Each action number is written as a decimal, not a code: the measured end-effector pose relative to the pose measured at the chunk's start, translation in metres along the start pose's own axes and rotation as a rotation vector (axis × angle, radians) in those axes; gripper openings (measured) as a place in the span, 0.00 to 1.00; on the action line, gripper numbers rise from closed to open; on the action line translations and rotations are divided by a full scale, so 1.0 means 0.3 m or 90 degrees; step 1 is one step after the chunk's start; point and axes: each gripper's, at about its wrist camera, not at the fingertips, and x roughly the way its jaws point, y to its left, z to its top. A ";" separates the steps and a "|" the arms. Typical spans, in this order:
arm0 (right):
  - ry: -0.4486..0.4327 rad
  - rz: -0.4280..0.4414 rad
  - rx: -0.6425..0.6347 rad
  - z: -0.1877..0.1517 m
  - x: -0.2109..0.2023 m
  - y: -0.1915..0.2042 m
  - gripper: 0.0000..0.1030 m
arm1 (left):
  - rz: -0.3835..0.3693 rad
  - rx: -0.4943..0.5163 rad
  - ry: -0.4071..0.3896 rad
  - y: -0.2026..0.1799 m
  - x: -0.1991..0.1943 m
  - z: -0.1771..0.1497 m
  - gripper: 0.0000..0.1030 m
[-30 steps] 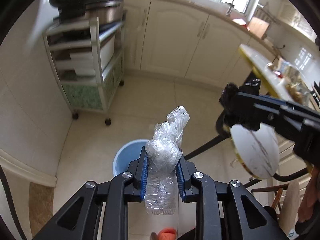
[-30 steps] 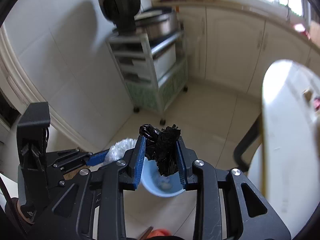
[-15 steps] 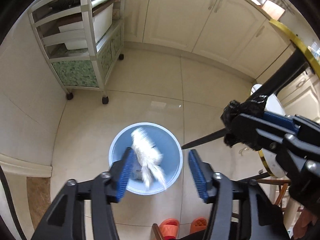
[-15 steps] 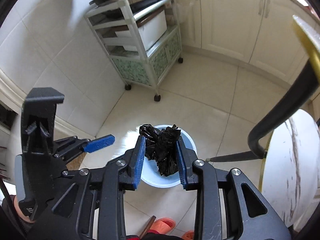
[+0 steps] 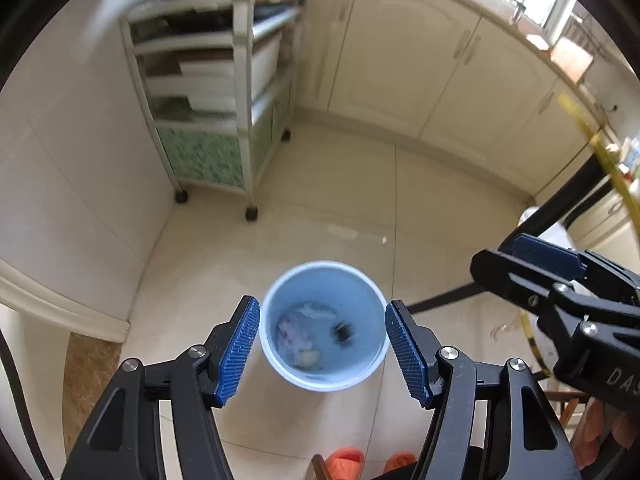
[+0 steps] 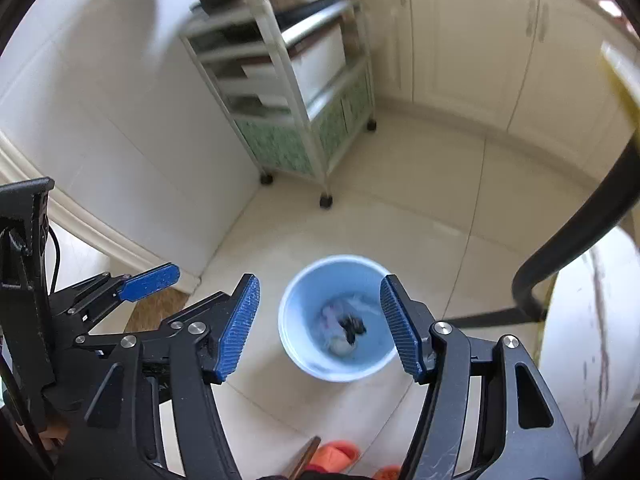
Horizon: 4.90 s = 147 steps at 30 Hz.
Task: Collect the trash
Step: 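Carry wrap and black plastic to the bucket and release both, then grasp the colorful snack wrapper with the left tool while the right tool grasps a paper label, then carry wrapper and label to the bucket and open both tools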
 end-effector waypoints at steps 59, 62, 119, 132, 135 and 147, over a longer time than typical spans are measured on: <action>-0.203 -0.247 0.173 -0.158 -0.836 -0.933 0.60 | -0.177 0.405 -0.100 -1.440 0.238 0.520 0.25; -0.201 -0.245 0.175 -0.157 -0.819 -0.932 0.52 | -0.183 0.412 -0.107 -1.437 0.225 0.510 0.25; 0.006 0.004 -0.050 -0.011 -0.004 0.005 0.02 | -0.067 0.047 0.044 0.077 0.132 0.047 0.43; -0.064 -0.018 -0.037 0.026 -0.134 0.041 0.40 | 0.010 0.026 -0.051 -0.087 -0.157 0.006 0.53; -0.121 -0.034 -0.036 0.022 -0.278 0.056 0.51 | -0.002 0.038 -0.104 -0.136 -0.297 -0.026 0.55; -0.320 -0.167 0.039 -0.127 -0.917 -0.231 0.72 | -0.114 0.201 -0.246 -0.649 -0.600 -0.079 0.71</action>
